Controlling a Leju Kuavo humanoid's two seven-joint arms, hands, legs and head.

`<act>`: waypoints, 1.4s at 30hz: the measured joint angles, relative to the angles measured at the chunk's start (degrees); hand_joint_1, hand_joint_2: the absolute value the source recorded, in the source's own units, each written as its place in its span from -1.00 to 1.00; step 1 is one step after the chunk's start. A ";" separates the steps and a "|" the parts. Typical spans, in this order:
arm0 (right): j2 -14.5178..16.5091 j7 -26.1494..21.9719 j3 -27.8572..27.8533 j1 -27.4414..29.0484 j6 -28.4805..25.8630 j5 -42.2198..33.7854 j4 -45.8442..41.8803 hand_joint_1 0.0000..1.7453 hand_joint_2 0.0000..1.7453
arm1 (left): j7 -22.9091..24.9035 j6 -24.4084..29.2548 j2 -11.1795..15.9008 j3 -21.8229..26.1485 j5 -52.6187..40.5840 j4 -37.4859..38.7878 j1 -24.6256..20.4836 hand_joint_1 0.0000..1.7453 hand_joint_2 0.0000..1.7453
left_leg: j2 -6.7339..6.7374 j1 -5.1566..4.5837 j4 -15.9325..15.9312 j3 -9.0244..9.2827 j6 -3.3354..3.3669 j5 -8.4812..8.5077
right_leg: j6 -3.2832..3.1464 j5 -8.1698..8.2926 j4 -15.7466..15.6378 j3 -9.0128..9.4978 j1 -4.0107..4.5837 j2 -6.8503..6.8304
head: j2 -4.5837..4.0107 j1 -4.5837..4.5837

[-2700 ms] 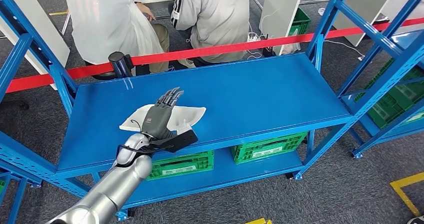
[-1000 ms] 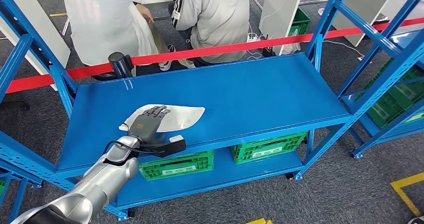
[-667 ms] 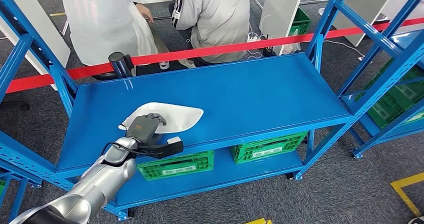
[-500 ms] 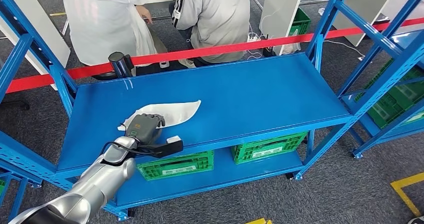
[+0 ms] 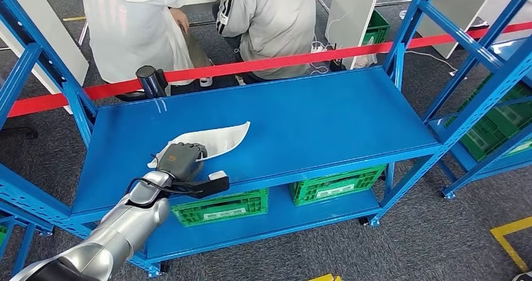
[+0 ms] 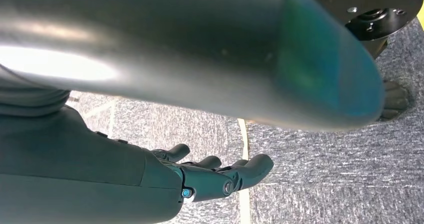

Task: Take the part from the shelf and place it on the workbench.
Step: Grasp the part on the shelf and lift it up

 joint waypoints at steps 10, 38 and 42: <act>-0.02 0.17 -0.34 0.00 -1.57 0.20 0.00 -1.00 -1.00 | -0.70 -0.50 -0.01 0.02 0.66 0.00 0.06 -0.68 1.00 | 0.00 0.00 0.00 0.00 0.00 0.00 | 0.00 0.00 0.01 0.00 0.00 0.00 | 0.00 0.00; -0.31 -0.07 -1.19 -0.02 -1.95 0.46 0.00 -1.00 -1.00 | -3.75 0.03 -0.85 0.56 2.73 -0.48 0.01 -1.00 1.00 | 0.00 0.00 0.00 0.02 0.00 0.01 | 0.00 0.00 0.01 0.02 0.00 0.00 | 0.00 0.00; -0.31 -0.07 -1.24 -0.02 -1.93 0.68 0.00 -1.00 -1.00 | -3.91 0.22 -0.85 0.56 2.71 -0.48 0.05 -1.00 1.00 | 0.00 0.00 0.00 0.02 0.00 0.01 | 0.00 0.00 0.01 0.02 0.00 0.00 | 0.00 0.00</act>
